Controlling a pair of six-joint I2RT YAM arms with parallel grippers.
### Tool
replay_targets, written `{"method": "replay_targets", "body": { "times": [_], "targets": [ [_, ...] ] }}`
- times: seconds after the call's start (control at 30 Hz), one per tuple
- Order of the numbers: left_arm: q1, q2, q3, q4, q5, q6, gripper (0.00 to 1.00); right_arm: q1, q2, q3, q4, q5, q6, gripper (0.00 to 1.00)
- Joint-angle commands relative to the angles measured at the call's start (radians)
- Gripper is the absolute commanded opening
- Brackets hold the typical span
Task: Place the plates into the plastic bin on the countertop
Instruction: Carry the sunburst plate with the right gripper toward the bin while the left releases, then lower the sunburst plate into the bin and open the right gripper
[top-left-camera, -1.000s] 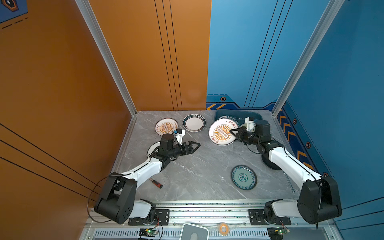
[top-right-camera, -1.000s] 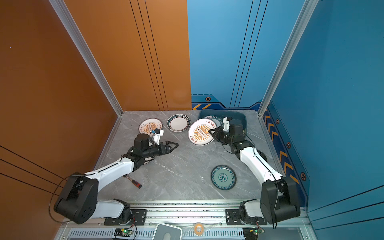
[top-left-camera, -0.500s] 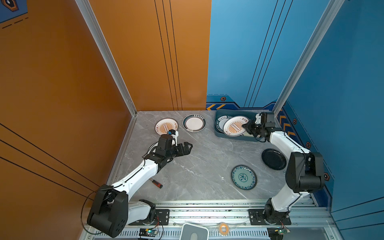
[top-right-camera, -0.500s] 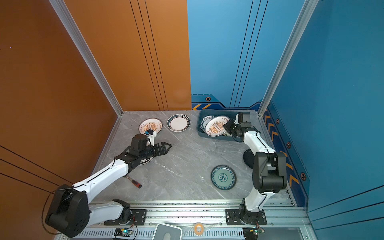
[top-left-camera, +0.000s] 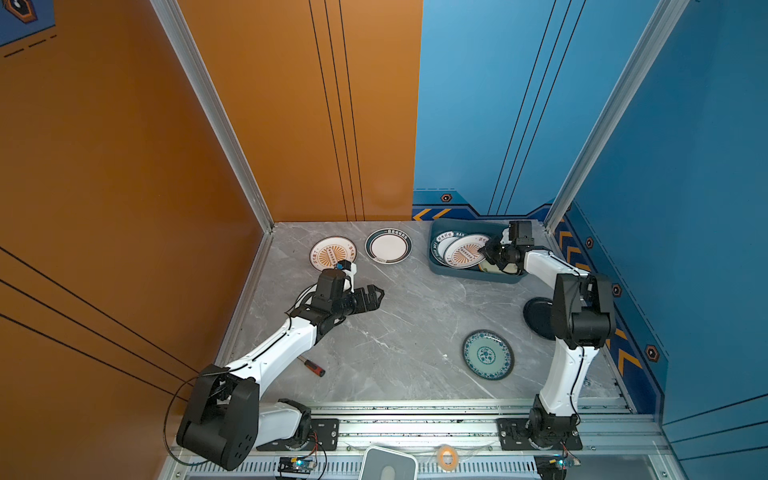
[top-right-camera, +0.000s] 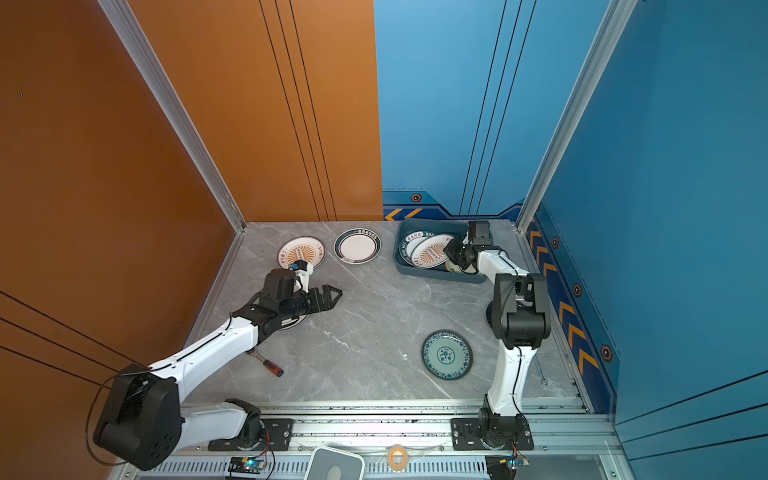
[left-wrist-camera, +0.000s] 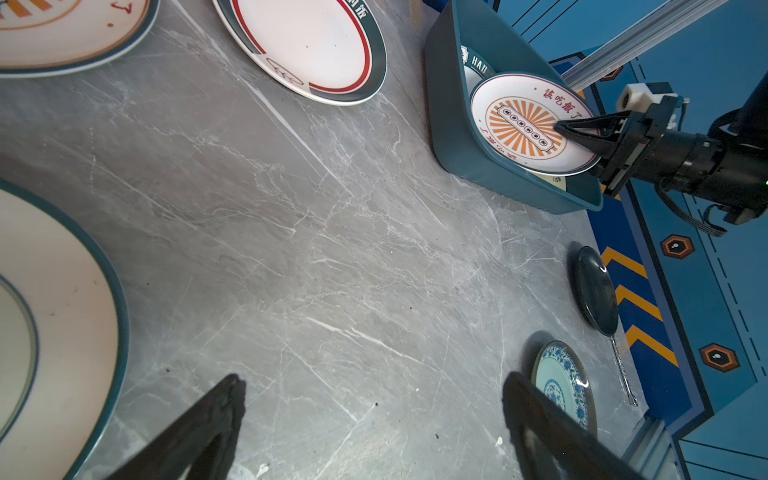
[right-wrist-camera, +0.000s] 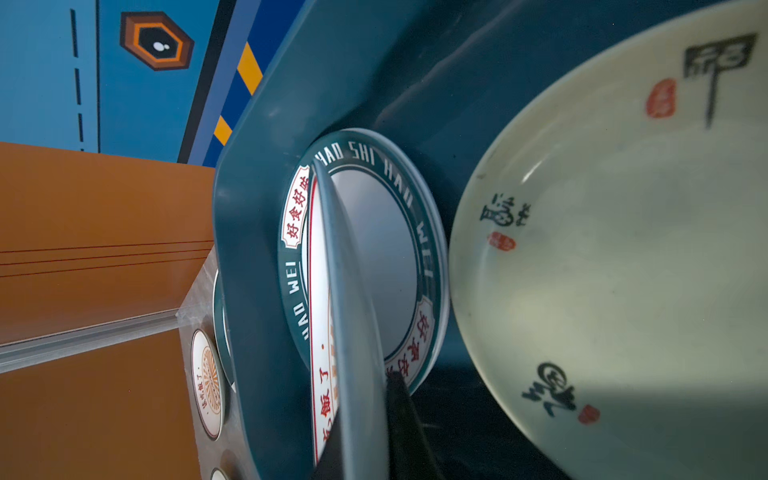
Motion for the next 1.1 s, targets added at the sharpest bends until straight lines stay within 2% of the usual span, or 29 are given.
{"method": "replay_targets", "body": {
  "times": [0.0, 0.17, 0.43, 0.57, 0.9, 1.07],
  "targets": [
    [0.010, 0.013, 0.027, -0.003, 0.016, 0.015, 0.98, 0.000, 0.027, 0.042, 0.024, 0.011, 0.017, 0.00],
    [0.015, 0.017, 0.029, 0.007, 0.027, 0.011, 0.98, -0.001, 0.073, 0.058, 0.026, 0.011, 0.032, 0.01],
    [0.018, 0.018, 0.027, 0.014, 0.042, 0.007, 0.98, 0.003, 0.120, 0.080, 0.030, 0.018, 0.051, 0.10],
    [0.018, 0.018, 0.027, 0.015, 0.049, 0.005, 0.98, 0.006, 0.145, 0.105, 0.021, 0.029, 0.054, 0.18],
    [0.018, 0.015, 0.021, 0.014, 0.052, 0.006, 0.98, 0.031, 0.204, 0.191, -0.046, 0.055, 0.025, 0.29],
    [0.017, 0.009, 0.021, 0.010, 0.049, 0.011, 0.98, 0.055, 0.208, 0.252, -0.146, 0.114, -0.044, 0.40]
  ]
}}
